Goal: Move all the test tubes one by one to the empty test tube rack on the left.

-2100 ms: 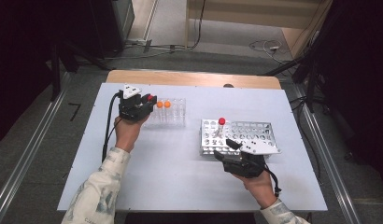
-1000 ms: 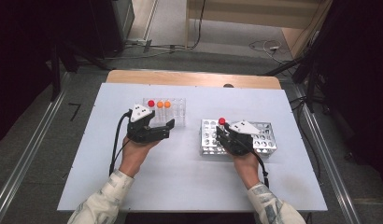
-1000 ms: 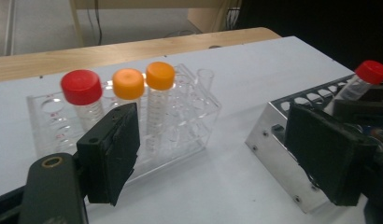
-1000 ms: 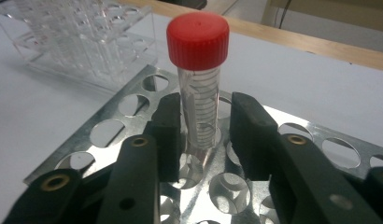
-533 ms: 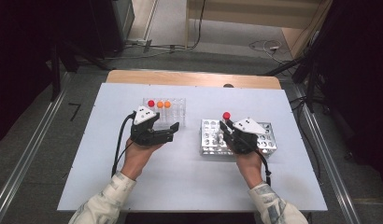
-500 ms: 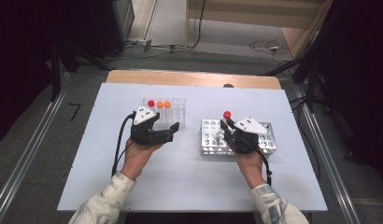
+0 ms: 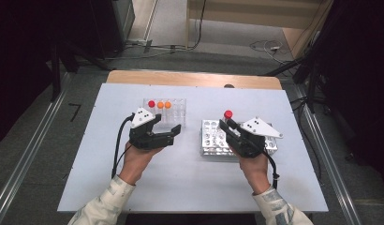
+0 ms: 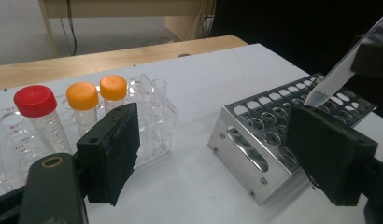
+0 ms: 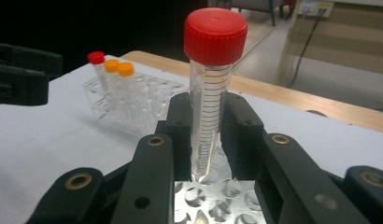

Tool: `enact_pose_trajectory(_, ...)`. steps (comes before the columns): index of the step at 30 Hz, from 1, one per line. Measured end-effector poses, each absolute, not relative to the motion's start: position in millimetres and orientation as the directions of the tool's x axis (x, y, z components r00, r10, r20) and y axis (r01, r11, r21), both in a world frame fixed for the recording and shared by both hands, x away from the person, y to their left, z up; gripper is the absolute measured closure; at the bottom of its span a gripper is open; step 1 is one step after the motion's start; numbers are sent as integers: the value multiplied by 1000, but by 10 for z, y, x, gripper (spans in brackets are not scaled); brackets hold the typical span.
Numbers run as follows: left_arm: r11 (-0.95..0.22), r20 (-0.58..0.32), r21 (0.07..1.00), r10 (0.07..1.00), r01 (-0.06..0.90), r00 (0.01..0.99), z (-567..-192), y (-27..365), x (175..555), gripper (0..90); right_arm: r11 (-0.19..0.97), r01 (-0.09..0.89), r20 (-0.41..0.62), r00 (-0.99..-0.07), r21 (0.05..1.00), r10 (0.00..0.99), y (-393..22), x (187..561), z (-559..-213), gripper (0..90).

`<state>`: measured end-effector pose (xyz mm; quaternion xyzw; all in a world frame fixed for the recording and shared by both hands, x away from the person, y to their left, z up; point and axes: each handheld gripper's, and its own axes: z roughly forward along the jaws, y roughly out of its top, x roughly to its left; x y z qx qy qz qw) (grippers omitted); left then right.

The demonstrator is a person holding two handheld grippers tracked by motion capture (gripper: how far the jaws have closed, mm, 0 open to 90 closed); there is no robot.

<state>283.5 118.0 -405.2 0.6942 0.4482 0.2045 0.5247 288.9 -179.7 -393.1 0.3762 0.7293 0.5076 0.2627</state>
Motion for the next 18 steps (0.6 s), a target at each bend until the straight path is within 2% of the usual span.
enact_pose_trajectory(18, -67, -186, 919, 794, 388, 578, -3953, 1090, 2671, 211, 289, 331, 42, -719, 898, 694, -1200, 2781, -4260, 714)
